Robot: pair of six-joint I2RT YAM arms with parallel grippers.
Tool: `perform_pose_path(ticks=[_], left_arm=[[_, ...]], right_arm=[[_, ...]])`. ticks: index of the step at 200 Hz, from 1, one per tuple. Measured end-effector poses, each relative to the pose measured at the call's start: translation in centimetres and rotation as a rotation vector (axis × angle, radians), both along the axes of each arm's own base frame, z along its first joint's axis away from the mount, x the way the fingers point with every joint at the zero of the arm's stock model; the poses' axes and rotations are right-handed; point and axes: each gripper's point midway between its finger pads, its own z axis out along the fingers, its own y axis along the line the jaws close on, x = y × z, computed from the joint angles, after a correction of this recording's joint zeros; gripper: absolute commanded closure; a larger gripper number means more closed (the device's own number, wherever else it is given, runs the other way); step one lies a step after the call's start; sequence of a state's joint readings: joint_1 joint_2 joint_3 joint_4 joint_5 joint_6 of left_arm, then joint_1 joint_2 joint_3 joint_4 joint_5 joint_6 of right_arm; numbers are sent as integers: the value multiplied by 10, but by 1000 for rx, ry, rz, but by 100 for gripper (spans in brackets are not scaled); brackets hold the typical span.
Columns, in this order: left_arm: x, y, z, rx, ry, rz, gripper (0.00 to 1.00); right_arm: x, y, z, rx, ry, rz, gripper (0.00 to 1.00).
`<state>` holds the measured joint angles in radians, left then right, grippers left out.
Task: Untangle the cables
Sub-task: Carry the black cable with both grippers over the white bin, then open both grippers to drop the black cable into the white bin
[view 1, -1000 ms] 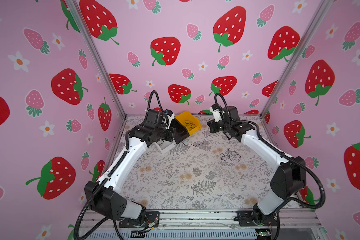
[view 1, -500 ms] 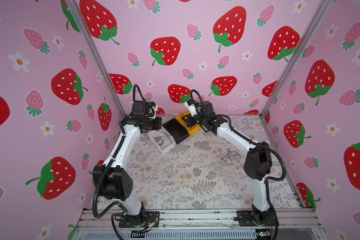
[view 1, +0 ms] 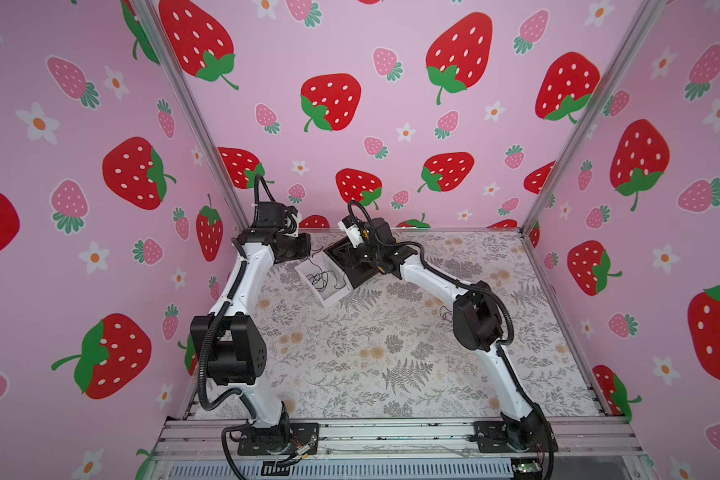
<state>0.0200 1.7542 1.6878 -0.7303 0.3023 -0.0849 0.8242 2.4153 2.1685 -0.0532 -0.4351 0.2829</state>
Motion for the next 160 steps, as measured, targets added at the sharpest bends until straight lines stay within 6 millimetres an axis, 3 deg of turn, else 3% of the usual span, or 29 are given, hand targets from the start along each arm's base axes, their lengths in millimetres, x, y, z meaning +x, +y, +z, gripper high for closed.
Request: perform_pose_path(ticks=[44, 70, 96, 106, 123, 132, 160], left_arm=[[1, 17, 3, 27, -17, 41, 100], [1, 15, 6, -7, -33, 34, 100], [7, 7, -4, -62, -14, 20, 100], [10, 3, -12, -82, 6, 16, 100], [14, -2, -25, -105, 31, 9, 100], [15, -3, -32, -115, 47, 10, 100], [13, -9, -48, -126, 89, 9, 100]], right_arm=[[-22, 27, -19, -13, -30, 51, 100], [-25, 33, -29, -30, -47, 47, 100], [-17, 36, -41, -48, -57, 20, 100], [-14, 36, -48, -60, -59, 7, 88], [-10, 32, -63, -102, -55, -16, 78], [-8, 29, -70, -127, -46, -34, 65], [-3, 22, -75, -172, -65, -65, 43]])
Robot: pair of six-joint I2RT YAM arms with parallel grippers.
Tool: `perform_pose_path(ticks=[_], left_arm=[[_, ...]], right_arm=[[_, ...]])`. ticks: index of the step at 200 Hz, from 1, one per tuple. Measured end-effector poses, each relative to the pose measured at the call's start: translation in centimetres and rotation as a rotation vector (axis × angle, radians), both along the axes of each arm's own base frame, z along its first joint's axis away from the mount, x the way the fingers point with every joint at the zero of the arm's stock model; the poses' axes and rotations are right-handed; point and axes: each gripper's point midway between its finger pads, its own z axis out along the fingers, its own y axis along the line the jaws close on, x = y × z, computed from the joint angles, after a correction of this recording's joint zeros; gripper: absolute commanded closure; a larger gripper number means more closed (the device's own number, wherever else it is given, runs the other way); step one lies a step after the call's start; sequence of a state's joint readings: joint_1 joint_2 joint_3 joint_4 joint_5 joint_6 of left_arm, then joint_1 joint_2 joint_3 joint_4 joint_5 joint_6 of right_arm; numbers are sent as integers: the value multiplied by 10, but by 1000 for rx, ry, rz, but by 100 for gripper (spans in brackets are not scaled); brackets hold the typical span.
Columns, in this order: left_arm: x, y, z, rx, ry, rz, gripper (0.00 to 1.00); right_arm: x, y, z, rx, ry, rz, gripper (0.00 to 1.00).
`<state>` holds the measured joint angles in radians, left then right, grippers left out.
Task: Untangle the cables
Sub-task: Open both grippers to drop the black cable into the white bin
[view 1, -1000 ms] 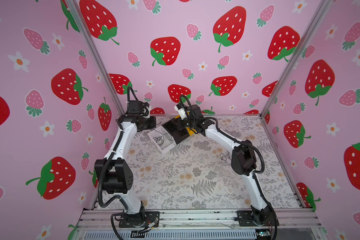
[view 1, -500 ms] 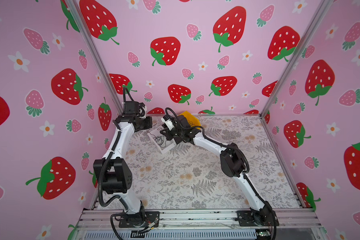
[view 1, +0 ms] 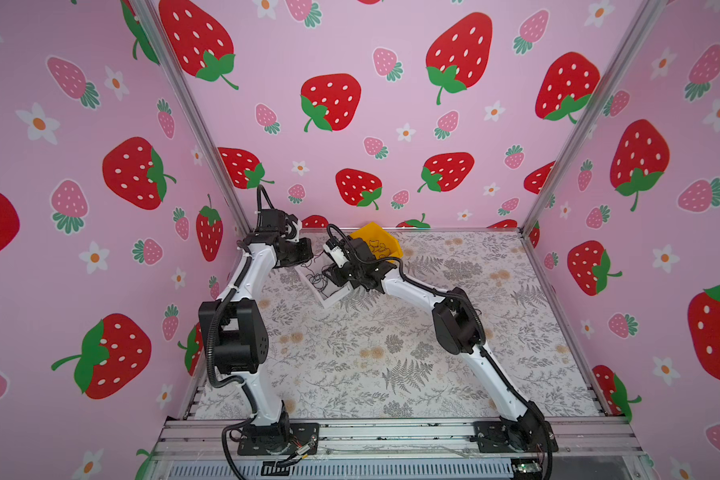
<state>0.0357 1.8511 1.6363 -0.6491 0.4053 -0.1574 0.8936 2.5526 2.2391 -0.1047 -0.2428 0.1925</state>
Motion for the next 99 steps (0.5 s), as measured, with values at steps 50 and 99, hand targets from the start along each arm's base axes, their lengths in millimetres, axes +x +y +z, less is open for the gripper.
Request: perform_pose_path(ticks=[50, 99], left_arm=[[-9, -4, -19, -4, 51, -5, 100], [-20, -8, -38, -5, 112, 4, 81]], right_arm=[[-14, -29, 24, -44, -32, -20, 26], [-27, -73, 122, 28, -170, -72, 24]])
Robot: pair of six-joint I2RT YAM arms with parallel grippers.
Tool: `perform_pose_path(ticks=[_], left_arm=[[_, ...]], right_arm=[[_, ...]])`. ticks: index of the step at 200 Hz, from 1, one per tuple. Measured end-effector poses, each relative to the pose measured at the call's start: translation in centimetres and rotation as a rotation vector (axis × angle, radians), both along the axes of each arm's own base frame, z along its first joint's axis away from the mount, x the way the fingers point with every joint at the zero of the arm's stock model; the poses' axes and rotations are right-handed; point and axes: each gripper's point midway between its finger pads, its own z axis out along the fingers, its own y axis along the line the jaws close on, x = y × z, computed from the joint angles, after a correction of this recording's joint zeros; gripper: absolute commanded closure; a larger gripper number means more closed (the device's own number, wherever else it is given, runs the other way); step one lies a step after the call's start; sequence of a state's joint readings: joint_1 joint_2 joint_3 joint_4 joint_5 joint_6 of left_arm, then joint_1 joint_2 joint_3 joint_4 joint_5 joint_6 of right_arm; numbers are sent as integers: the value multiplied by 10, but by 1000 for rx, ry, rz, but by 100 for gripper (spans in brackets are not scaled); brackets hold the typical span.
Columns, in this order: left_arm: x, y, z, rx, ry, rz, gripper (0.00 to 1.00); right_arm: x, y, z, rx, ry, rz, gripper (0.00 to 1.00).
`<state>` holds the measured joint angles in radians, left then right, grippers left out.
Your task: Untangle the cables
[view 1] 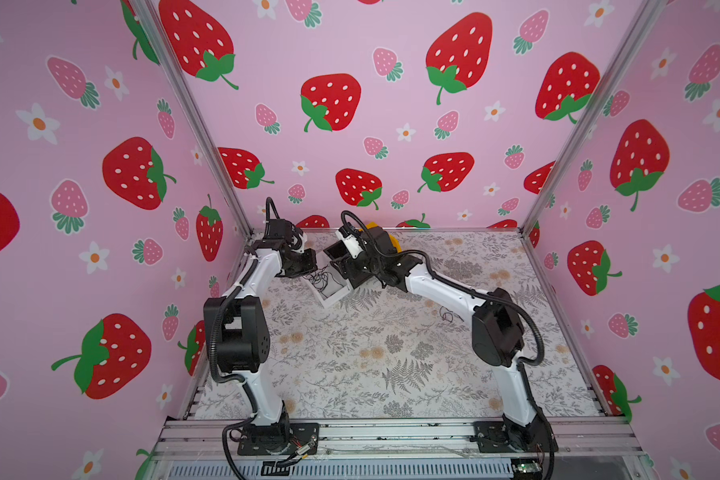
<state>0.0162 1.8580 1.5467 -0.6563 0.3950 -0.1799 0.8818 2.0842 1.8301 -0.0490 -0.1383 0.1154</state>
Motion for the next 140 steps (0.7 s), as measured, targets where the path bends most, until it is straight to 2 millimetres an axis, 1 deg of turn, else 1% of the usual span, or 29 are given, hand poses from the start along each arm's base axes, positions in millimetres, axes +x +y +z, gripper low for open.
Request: perform_pose_path(ticks=[10, 19, 28, 31, 48, 68, 81, 102, 119, 132, 140], left_arm=[[-1, -1, -1, 2, 4, 2, 72], [-1, -2, -1, 3, 8, 1, 67], [-2, -3, -1, 8, 9, 0, 64], [-2, -3, -1, 8, 9, 0, 63], [-2, -5, 0, 14, 6, 2, 61], [-8, -6, 9, 15, -12, 9, 58], [-13, -8, 22, 20, -37, 10, 58], [-17, -15, 46, 29, -100, -3, 58], [-22, -27, 63, 34, -143, -31, 57], [-26, -43, 75, 43, -176, -71, 58], [-29, -56, 81, 48, -196, -107, 57]], right_arm=[[-4, -15, 13, 7, -14, -13, 24], [-6, -32, 19, 7, -19, -30, 24], [-6, -53, 25, 2, -22, -60, 24], [-7, -59, 25, 1, -20, -67, 24], [-1, -108, 25, -21, -12, -151, 24], [5, -168, 15, -46, 18, -263, 23], [6, -210, 2, -61, 57, -344, 24], [5, -272, -29, -97, 148, -481, 24], [-3, -310, -59, -138, 233, -573, 24], [-12, -334, -83, -164, 303, -631, 27], [-18, -346, -98, -179, 346, -662, 29]])
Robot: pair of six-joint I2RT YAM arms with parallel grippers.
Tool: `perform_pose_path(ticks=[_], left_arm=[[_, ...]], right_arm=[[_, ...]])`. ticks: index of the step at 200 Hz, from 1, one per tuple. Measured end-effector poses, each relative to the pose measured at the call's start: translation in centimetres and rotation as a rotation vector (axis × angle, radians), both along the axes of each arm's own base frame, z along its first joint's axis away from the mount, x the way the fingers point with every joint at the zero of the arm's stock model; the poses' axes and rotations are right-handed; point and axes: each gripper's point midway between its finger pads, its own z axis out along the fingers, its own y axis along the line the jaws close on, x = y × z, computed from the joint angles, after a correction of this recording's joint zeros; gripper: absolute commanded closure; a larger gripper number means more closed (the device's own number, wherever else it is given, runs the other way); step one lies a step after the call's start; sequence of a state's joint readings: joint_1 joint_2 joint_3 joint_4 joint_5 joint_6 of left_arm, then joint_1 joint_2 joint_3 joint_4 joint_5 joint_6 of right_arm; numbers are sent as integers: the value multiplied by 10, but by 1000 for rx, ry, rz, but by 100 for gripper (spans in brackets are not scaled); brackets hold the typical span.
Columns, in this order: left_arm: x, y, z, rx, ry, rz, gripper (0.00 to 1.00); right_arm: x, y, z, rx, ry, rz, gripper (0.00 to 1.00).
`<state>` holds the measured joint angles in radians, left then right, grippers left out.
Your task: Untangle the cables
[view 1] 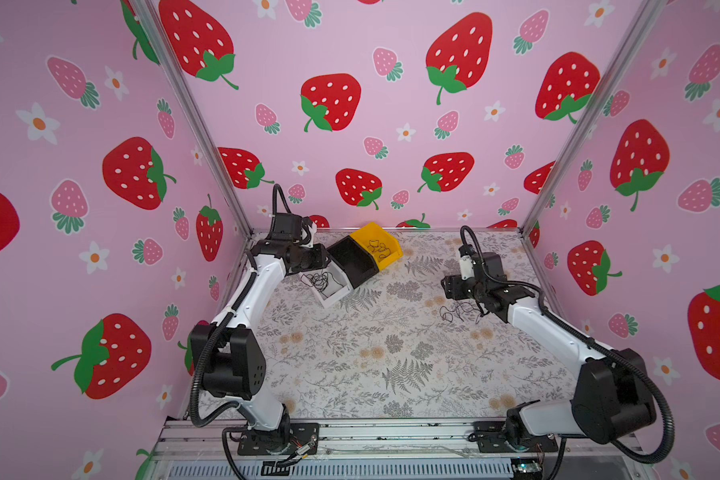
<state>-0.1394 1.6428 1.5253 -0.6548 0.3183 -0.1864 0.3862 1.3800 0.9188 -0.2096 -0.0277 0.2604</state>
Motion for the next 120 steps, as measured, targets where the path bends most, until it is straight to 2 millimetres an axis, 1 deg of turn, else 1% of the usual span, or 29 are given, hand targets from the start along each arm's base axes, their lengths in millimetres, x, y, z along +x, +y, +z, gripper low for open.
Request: perform_pose_path(ticks=[16, 32, 45, 62, 76, 79, 82, 95, 112, 120], left_arm=[[-10, -32, 10, 13, -33, -83, 57], [-26, -69, 14, 26, -56, -184, 58], [-39, -95, 14, 41, -66, -254, 58], [-57, -125, 11, 56, -69, -337, 58], [-67, -137, 6, 64, -62, -370, 58], [-69, -138, 5, 65, -59, -375, 58], [-70, -140, 3, 68, -54, -379, 58], [-72, -141, -4, 78, -41, -380, 58], [-74, -141, -14, 88, -17, -377, 58], [-76, -140, -18, 91, -4, -376, 58]], right_arm=[[-14, -23, -29, -19, 87, -60, 32], [-26, -38, -51, -32, 150, -98, 36], [-33, -45, -62, -41, 181, -110, 39], [-36, -44, -67, -38, 197, -101, 45], [-34, -40, -69, -24, 202, -83, 48], [-34, -39, -70, -21, 206, -80, 51], [-33, -37, -72, -19, 212, -74, 51], [-30, -32, -80, -11, 237, -53, 56], [-28, -26, -92, -3, 275, -31, 57], [-28, -24, -97, -3, 291, -22, 60]])
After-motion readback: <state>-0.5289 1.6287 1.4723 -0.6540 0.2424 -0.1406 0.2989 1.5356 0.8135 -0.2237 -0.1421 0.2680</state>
